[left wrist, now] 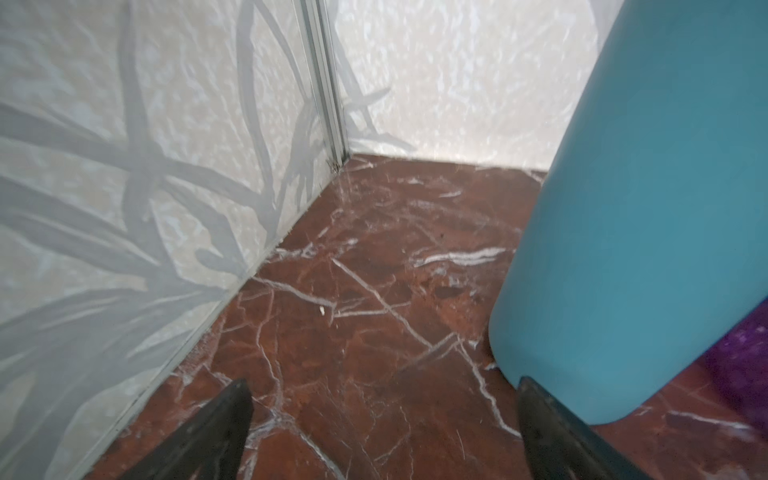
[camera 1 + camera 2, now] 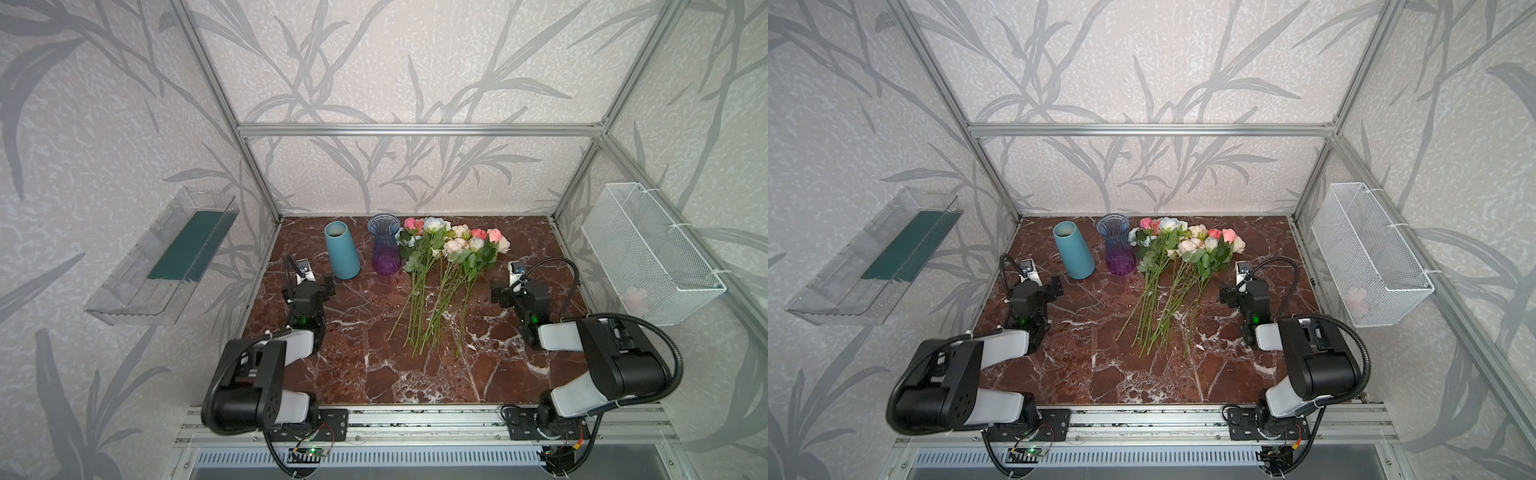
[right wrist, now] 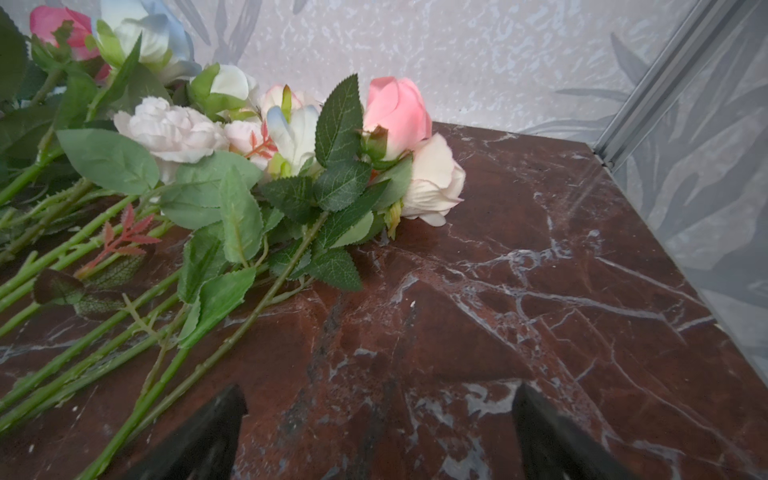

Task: Arrange the flowers into the vase
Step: 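Raise both arms and reach the right gripper toward the purple glass vase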

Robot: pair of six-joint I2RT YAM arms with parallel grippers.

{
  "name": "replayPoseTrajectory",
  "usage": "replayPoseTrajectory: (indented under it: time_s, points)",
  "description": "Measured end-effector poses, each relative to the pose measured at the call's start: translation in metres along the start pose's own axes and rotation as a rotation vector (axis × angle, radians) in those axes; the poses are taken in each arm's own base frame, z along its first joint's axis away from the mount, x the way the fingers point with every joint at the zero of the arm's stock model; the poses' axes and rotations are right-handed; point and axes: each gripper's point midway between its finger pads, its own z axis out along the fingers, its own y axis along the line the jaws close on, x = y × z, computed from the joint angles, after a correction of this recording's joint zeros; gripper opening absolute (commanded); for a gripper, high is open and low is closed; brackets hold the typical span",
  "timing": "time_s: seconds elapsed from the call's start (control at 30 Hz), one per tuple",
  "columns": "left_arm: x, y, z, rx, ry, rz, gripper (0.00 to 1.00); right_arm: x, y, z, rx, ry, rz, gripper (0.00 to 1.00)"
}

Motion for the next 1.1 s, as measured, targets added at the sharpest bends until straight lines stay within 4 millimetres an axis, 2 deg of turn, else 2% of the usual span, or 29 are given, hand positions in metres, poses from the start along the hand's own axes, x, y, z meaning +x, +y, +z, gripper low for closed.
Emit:
replayPoseTrajectory:
  time_s: [0.1, 0.2, 0.33, 0.43, 0.5, 0.53, 0.6, 0.67, 0.7, 0.8, 0.9, 0.97, 1.1]
  points:
    - [-0.031, 0.009, -0.023, 0.000, -0.059, -0.044, 0.99, -0.026, -0.002, -0.005, 0.028, -0.020, -0.009, 0.99]
    - [-0.054, 0.022, -0.051, -0.009, -0.103, -0.091, 0.99, -0.058, 0.003, -0.014, 0.058, -0.044, -0.021, 0.99]
    - [-0.070, 0.042, -0.086, -0.040, -0.131, -0.173, 0.99, -0.098, 0.018, -0.028, 0.095, -0.007, -0.005, 0.99]
    - [-0.087, 0.061, -0.109, -0.097, -0.108, -0.312, 0.99, -0.135, 0.027, -0.043, 0.072, 0.038, 0.076, 0.99]
    - [-0.107, 0.069, -0.127, -0.105, -0.090, -0.419, 0.99, -0.153, 0.018, -0.057, 0.076, 0.033, 0.195, 0.99]
    - [-0.122, 0.069, -0.136, -0.080, -0.096, -0.464, 0.99, -0.156, 0.011, -0.065, 0.071, 0.030, 0.260, 0.97]
    - [-0.142, 0.063, -0.152, -0.002, -0.118, -0.504, 0.99, -0.150, -0.006, -0.079, 0.065, 0.040, 0.380, 0.85]
    - [-0.151, 0.061, -0.166, 0.059, -0.142, -0.547, 0.99, -0.137, -0.018, -0.088, 0.073, 0.078, 0.463, 0.75]
    - [-0.150, 0.060, -0.172, 0.079, -0.147, -0.573, 0.99, -0.132, -0.017, -0.089, 0.064, 0.105, 0.481, 0.70]
    - [-0.144, 0.058, -0.183, 0.122, -0.145, -0.611, 0.99, -0.121, 0.000, -0.085, 0.000, 0.228, 0.509, 0.69]
    - [-0.137, 0.051, -0.178, 0.138, -0.089, -0.609, 0.99, -0.117, 0.015, -0.079, -0.053, 0.320, 0.526, 0.63]
    - [-0.131, 0.045, -0.169, 0.130, -0.016, -0.589, 0.99, -0.118, 0.024, -0.079, -0.079, 0.362, 0.533, 0.61]
    - [-0.121, 0.028, -0.148, 0.131, 0.122, -0.542, 0.98, -0.131, 0.044, -0.081, -0.125, 0.406, 0.529, 0.59]
